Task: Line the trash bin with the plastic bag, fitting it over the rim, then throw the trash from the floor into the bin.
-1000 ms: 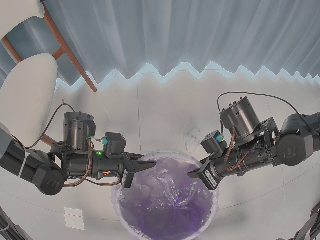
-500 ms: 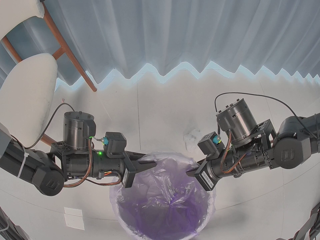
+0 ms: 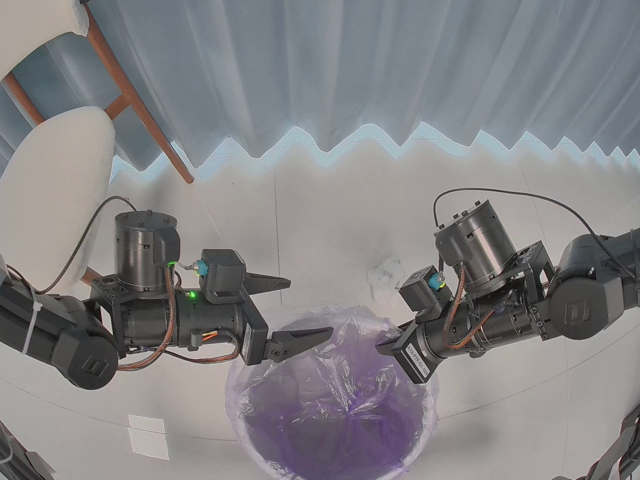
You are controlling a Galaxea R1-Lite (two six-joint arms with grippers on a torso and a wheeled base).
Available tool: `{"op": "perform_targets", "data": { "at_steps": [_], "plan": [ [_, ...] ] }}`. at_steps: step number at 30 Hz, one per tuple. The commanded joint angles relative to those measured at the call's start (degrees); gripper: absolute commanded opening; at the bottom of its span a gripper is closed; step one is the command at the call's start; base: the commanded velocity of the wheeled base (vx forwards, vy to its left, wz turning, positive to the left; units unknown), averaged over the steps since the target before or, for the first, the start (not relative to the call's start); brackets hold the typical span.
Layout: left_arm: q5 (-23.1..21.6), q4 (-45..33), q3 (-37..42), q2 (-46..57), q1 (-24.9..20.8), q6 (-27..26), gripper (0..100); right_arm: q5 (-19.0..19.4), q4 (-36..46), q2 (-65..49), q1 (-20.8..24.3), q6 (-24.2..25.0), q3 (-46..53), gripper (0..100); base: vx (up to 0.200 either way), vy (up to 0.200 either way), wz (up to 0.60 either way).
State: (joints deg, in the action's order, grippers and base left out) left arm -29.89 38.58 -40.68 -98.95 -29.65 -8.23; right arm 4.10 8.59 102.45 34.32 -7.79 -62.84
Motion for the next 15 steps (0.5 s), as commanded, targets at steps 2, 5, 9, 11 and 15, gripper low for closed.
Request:
{"op": "perform_targets", "data": {
  "at_steps": [2,5,9,11,15],
  "plan": [
    [0.1,-0.1,0.2,4.4,1.3,1.8,100,-0.2,0.1,-0.6,-0.1,0.4,0.8,0,0.000,0.000,0.00],
    [0.1,-0.3,0.8,6.9,4.4,3.0,100,-0.4,0.0,-0.8,-0.3,1.3,0.8,0,0.000,0.000,0.00],
    [0.0,-0.1,3.3,9.0,10.6,5.6,100,-0.6,0.0,-0.9,-0.9,3.1,0.2,0,0.000,0.000,0.00],
    [0.0,0.0,5.3,9.6,12.5,6.8,100,-0.6,-0.1,-1.4,-1.5,3.7,-0.3,0,0.000,0.000,0.00],
    [2.6,0.0,10.5,11.6,16.4,8.6,100,-0.5,0.2,-3.7,-2.9,8.1,-0.8,0,0.000,0.000,0.00]
  ]
}}
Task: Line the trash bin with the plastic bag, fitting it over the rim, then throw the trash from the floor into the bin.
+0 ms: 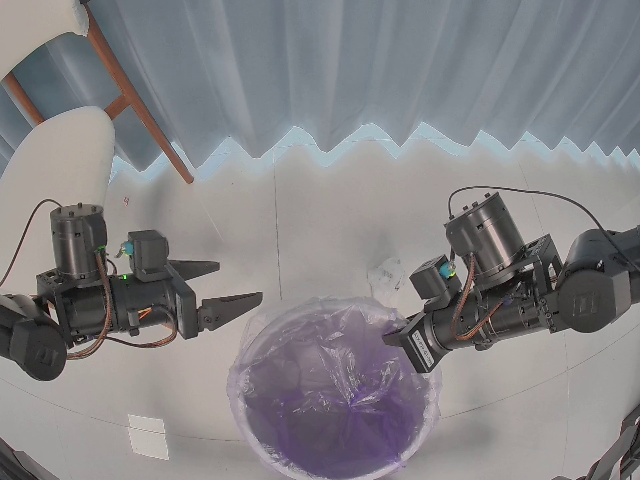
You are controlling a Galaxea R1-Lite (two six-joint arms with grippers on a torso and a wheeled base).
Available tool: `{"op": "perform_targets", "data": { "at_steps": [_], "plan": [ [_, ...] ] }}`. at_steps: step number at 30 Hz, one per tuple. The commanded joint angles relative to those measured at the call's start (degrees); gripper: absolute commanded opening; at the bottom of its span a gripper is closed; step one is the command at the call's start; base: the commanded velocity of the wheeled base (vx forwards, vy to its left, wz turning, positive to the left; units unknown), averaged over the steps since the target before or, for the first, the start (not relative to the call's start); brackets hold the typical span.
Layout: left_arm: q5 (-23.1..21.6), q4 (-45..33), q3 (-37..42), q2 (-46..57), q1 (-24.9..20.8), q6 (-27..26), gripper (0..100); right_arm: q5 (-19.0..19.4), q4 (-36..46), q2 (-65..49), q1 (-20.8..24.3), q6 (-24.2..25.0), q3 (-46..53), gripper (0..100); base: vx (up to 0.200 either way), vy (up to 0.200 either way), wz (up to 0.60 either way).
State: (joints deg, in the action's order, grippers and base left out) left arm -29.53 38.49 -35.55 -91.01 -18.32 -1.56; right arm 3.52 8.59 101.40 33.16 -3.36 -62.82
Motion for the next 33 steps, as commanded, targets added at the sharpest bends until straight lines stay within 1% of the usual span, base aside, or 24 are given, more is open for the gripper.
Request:
{"op": "perform_targets", "data": {
  "at_steps": [1,3,6,7,8,9,11,12,13,15,16,17,18,19,20,21,22,24,25,27,29,32,33],
  "plan": [
    [3.2,0.1,6.4,4.2,5.8,2.6,100,0.2,0.5,-3.1,-2.0,5.0,-0.8,0,0.000,0.000,0.00],
    [6.0,0.1,8.0,5.9,7.0,5.6,100,0.2,1.2,-3.8,-2.5,8.8,-0.9,0,0.000,0.000,0.00],
    [9.3,0.1,8.9,10.0,6.8,14.1,100,0.0,2.1,-3.1,-4.9,15.8,-2.3,0,0.000,0.000,0.00],
    [10.1,0.1,8.8,11.2,6.7,16.9,100,0.1,2.1,-2.5,-5.4,18.8,-2.9,0,0.000,0.000,0.00],
    [10.6,0.1,8.7,12.0,6.6,18.6,100,0.0,2.1,-2.2,-5.7,21.2,-3.4,0,0.000,0.000,0.00],
    [11.3,0.1,8.6,13.1,6.6,20.6,100,0.0,2.1,-1.3,-6.3,26.0,-4.5,0,0.000,0.000,0.00],
    [11.7,0.1,8.4,14.1,7.2,21.4,100,0.0,2.0,-0.2,-6.6,32.4,-6.4,0,0.000,0.000,0.00],
    [11.7,0.1,8.3,14.7,7.7,21.6,100,0.0,2.0,0.8,-7.0,36.6,-7.8,0,0.000,0.000,0.00],
    [11.7,0.0,8.3,15.2,8.0,21.7,100,0.0,2.0,1.4,-7.1,39.1,-8.7,0,0.000,0.000,0.00],
    [11.6,0.0,8.8,16.1,8.8,21.7,100,-0.2,1.7,3.2,-7.7,46.0,-11.5,0,0.000,0.000,0.00],
    [11.6,-0.1,9.1,16.6,8.7,21.7,100,-0.9,1.9,4.4,-7.8,51.4,-13.9,0,0.000,0.000,0.00],
    [11.6,-0.1,9.4,16.6,8.7,21.7,100,-1.2,1.9,4.8,-7.8,53.1,-14.7,0,0.000,0.000,0.00],
    [11.6,-0.1,9.4,16.6,8.7,21.7,100,-1.2,1.9,4.8,-7.8,53.1,-14.7,0,0.000,0.000,0.00],
    [11.6,0.0,9.7,16.7,8.4,21.6,100,-2.8,2.0,6.0,-7.7,59.4,-17.8,0,0.000,0.000,0.00],
    [11.6,0.0,9.7,16.6,8.2,21.6,100,-3.4,2.1,6.4,-7.7,61.5,-18.8,0,0.000,0.000,0.00],
    [11.6,0.0,9.7,16.6,8.2,21.6,100,-3.4,2.1,6.4,-7.7,61.5,-18.8,0,0.000,0.000,0.00],
    [11.5,0.0,9.9,16.5,7.7,21.6,100,-4.4,1.9,7.2,-7.8,64.7,-20.7,0,0.000,0.000,0.00],
    [11.4,-0.3,10.1,16.4,6.5,21.8,100,-5.6,1.7,7.8,-7.8,66.7,-21.8,0,0.000,0.000,0.00],
    [11.5,-0.3,10.9,16.2,5.1,22.0,100,-7.0,1.6,8.4,-7.7,68.1,-23.0,0,0.000,0.000,0.00],
    [11.4,-0.4,11.9,16.2,4.1,22.6,100,-8.0,1.6,8.9,-7.7,69.0,-24.0,0,0.000,0.000,0.00],
    [11.8,-0.7,15.8,16.1,0.0,25.4,100,-9.6,1.6,10.2,-7.8,70.4,-26.2,0,0.000,0.000,0.00],
    [12.3,-0.5,19.9,16.0,-2.9,27.9,100,-9.9,1.6,10.7,-7.7,70.8,-27.8,0,0.000,0.000,0.00],
    [12.3,-0.5,20.0,16.0,-2.9,28.0,100,-9.9,1.6,10.7,-7.7,70.8,-27.9,0,0.000,0.000,0.00]
  ]
}}
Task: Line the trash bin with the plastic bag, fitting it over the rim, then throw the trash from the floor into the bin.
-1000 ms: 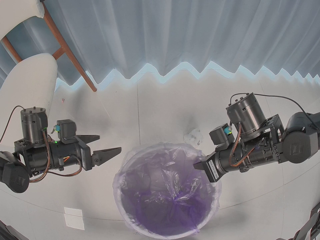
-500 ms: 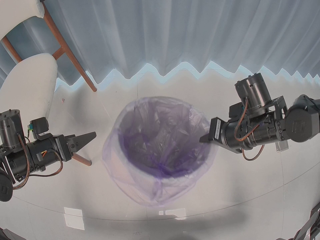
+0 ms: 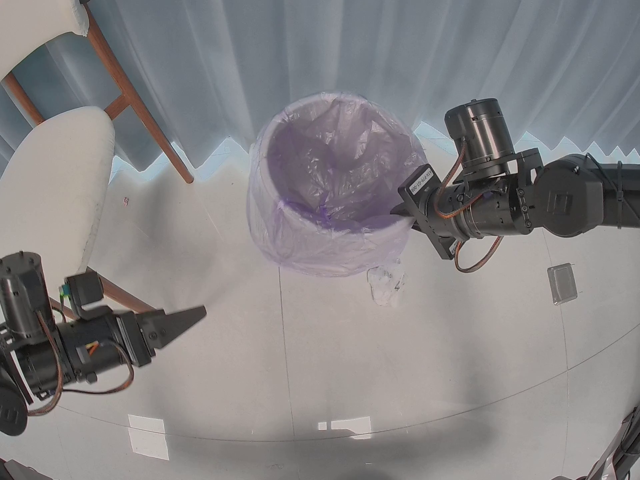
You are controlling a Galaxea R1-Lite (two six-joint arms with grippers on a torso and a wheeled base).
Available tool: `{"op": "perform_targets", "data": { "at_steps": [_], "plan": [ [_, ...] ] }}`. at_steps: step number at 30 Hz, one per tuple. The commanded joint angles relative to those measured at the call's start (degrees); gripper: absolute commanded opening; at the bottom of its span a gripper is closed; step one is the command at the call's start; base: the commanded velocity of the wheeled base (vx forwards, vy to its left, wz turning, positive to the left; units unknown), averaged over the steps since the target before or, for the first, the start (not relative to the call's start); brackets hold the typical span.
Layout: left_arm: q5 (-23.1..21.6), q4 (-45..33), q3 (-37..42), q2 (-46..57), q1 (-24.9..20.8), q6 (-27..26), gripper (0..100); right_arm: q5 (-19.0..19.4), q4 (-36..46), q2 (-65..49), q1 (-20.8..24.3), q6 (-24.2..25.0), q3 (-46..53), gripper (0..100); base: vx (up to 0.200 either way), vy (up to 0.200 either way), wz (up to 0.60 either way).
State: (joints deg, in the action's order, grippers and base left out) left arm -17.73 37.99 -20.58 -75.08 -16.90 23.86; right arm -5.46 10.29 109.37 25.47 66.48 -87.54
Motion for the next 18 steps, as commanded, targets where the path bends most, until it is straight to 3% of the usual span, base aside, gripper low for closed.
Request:
{"op": "perform_targets", "data": {
  "at_steps": [1,11,12,14,18],
  "plan": [
    [0.8,-0.1,5.6,-0.9,-4.9,5.4,100,-1.0,-0.2,2.9,0.2,1.1,-3.8,0,0.000,0.000,0.00],
    [2.5,0.7,1.5,-12.5,-7.9,21.5,100,-1.1,-0.2,3.0,0.8,4.4,-5.5,0,0.000,0.000,0.00],
    [3.5,1.9,-1.6,-15.4,-8.0,28.2,100,-1.2,-0.1,2.9,0.8,5.2,-5.4,0,0.000,0.000,0.00],
    [4.5,3.9,-4.2,-18.2,-8.0,34.1,100,-1.2,-0.1,2.7,0.8,5.6,-5.4,0,0.000,0.000,0.00],
    [6.9,9.2,-6.8,-23.5,-8.0,38.7,100,-1.2,-0.1,2.2,0.8,5.7,-5.6,0,0.000,0.000,0.00]
  ]
}}
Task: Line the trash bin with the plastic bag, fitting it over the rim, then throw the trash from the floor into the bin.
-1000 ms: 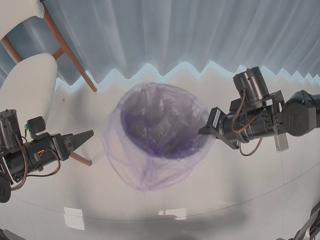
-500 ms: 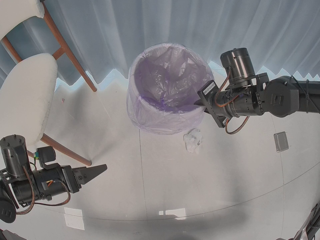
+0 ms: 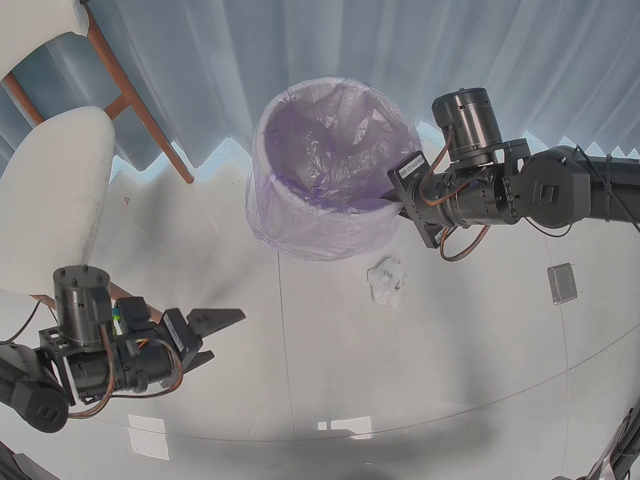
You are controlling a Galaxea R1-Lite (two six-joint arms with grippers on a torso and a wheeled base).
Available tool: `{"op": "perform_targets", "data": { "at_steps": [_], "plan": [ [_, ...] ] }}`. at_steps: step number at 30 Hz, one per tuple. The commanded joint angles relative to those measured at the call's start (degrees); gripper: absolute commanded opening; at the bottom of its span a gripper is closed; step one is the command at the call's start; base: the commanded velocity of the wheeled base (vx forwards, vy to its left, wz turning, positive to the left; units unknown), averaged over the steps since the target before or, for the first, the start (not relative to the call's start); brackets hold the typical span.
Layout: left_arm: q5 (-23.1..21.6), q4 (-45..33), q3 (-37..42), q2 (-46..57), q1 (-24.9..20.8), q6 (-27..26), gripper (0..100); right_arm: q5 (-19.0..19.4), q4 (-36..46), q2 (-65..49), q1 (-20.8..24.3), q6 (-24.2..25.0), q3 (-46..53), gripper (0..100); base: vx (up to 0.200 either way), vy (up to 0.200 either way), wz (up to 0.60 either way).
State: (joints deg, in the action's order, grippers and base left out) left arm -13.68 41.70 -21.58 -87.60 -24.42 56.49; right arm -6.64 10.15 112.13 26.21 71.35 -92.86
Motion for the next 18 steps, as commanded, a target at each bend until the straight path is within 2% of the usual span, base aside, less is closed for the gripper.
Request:
{"op": "perform_targets", "data": {
  "at_steps": [1,4,6,11,12,14,18],
  "plan": [
    [3.4,7.4,-6.6,-12.4,-0.5,6.6,100,0.0,0.0,-0.6,0.2,0.8,-0.2,0,0.000,0.000,0.00],
    [4.5,12.5,-8.0,-16.0,-0.5,8.1,100,0.0,0.0,-0.8,0.2,0.8,-0.2,0,0.000,0.000,0.00],
    [4.7,13.1,-8.2,-16.6,-0.5,8.5,100,0.0,0.0,-0.8,0.2,0.8,-0.3,0,0.000,0.000,0.00],
    [7.0,19.6,-9.7,-25.7,-0.4,10.8,100,-0.2,0.3,-1.7,0.2,0.8,-1.5,0,0.000,0.000,0.00],
    [7.0,19.6,-9.7,-25.7,-0.4,10.8,100,-0.2,0.3,-1.7,0.2,0.8,-1.5,0,0.000,0.000,0.00],
    [7.0,25.0,-10.2,-27.2,-0.5,13.7,100,-0.2,0.6,-2.5,0.9,0.8,-1.2,0,0.000,0.000,0.00],
    [7.1,26.9,-10.6,-28.7,-1.9,14.0,100,-0.2,0.7,-3.7,1.5,0.8,0.0,0,0.000,0.000,0.00]
  ]
}}
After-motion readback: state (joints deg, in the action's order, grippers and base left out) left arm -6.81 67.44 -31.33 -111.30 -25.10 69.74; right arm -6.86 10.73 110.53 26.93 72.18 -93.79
